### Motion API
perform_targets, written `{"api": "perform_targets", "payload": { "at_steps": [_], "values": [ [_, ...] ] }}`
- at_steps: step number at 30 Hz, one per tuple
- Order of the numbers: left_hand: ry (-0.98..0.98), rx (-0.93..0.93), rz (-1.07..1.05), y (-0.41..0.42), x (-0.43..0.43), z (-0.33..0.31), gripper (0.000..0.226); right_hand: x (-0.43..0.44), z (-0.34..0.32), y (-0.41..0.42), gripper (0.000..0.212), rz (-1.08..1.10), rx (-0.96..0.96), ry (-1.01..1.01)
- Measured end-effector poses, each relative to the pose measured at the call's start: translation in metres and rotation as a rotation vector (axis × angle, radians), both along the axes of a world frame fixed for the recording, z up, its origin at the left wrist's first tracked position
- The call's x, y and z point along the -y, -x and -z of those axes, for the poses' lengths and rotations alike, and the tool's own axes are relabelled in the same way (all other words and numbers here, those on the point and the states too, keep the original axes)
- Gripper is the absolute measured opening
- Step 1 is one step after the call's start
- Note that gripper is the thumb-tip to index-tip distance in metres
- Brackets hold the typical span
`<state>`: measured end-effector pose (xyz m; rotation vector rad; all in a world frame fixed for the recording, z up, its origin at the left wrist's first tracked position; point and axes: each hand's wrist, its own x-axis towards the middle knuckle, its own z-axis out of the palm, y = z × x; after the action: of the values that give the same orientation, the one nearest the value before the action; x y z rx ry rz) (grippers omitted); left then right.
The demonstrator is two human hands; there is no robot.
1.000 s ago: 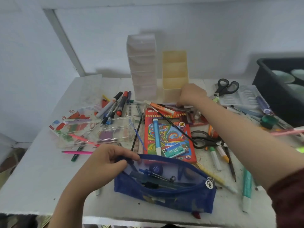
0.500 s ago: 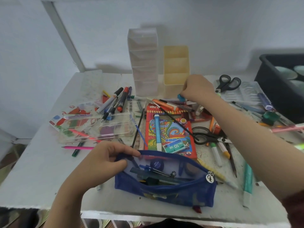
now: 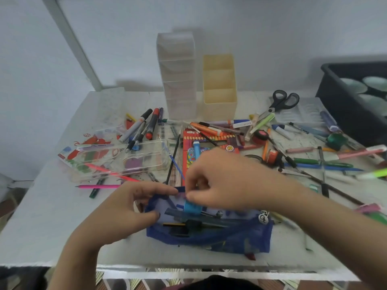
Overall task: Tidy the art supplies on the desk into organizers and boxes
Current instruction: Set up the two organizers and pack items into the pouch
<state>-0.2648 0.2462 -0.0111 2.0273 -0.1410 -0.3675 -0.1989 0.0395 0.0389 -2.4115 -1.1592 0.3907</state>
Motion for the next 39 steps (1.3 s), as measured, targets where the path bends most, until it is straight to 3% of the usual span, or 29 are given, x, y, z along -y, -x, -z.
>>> {"api": "perform_targets", "payload": {
  "at_steps": [2, 6, 16, 22, 39],
  "values": [
    [-0.010, 0.019, 0.001, -0.001, 0.000, 0.000, 0.059, 0.002, 0.013, 0.010, 0.014, -0.015, -0.002, 0.011],
    [-0.048, 0.018, -0.047, -0.004, -0.003, 0.004, 0.069, 0.014, 0.029, 0.022, 0.021, 0.072, 0.066, 0.104],
    [0.008, 0.050, -0.187, 0.001, -0.005, 0.014, 0.072, 0.047, 0.032, 0.050, 0.026, 0.433, 0.147, 0.142],
    [0.003, 0.081, -0.245, 0.003, -0.001, 0.016, 0.075, 0.057, 0.031, 0.056, 0.022, 0.439, 0.068, 0.088],
    [0.042, 0.203, -0.373, 0.018, 0.066, 0.023, 0.075, 0.125, 0.046, 0.067, 0.030, 0.355, 0.189, -0.070]
  ]
}}
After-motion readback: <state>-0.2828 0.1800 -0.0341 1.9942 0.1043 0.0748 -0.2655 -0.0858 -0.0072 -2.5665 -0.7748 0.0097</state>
